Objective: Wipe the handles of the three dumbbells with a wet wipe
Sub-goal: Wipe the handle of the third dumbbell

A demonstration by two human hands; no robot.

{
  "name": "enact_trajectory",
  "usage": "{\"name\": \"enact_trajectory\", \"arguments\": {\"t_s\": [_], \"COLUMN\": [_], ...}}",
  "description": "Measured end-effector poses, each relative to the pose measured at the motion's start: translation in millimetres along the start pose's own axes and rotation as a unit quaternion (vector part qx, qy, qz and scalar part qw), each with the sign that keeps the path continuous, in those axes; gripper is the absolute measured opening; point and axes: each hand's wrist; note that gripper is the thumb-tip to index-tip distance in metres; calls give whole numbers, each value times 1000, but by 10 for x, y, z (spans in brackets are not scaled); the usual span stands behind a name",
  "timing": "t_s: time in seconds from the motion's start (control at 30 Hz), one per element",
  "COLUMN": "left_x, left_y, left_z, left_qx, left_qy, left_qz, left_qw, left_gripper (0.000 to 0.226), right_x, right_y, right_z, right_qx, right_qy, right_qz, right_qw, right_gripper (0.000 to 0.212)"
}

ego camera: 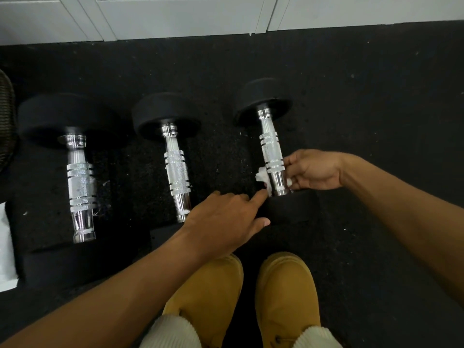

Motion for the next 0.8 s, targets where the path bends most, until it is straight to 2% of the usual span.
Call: {"name": "enact_trajectory", "arguments": {"t_s": [0.13,0.3,0.4,0.47,0.63,0.7,0.73,0.8], "left_x": [12,1,-7,-14,-17,-13,-12,-9], "left_y": [-3,-14,-14,-13,-13,-10,-6,-3], "left_z": [-7,-7,-4,-1,0,-3,-4,-3], "left_qx": [2,3,1,0,-1,-2,-2,-2], "left_qy": [0,0,0,1,1,-1,-1,1], "left_qz": [5,2,-1,-5,-7,-7,-6,-6], "left_qw": [1000,1000,1000,1000,1000,1000,1000,1000], "left_gripper": [53,53,54,54,52,52,52,53], "right_x": [32,107,129,151,160,177,208,312], "right_y": [58,142,221,235,19,-118,-190,-303], "right_z": [-164,-423,-566,-549,-225,-90,-33,71], "right_qx": [6,-74,-135,-148,-103,-72,-65,-76], "right_qy": [40,137,211,229,68,-44,-142,-336], "right_qz": [17,73,145,156,116,144,183,277], "right_qw": [999,985,957,949,986,986,971,897], "right_gripper": [32,36,29,26,33,30,25,18]}}
Point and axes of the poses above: each hand's wrist, its own y-axis towards the middle knuckle, its own x-axis out of the palm, z = x × y, and after that the axes turned 2 degrees about y, right-handed
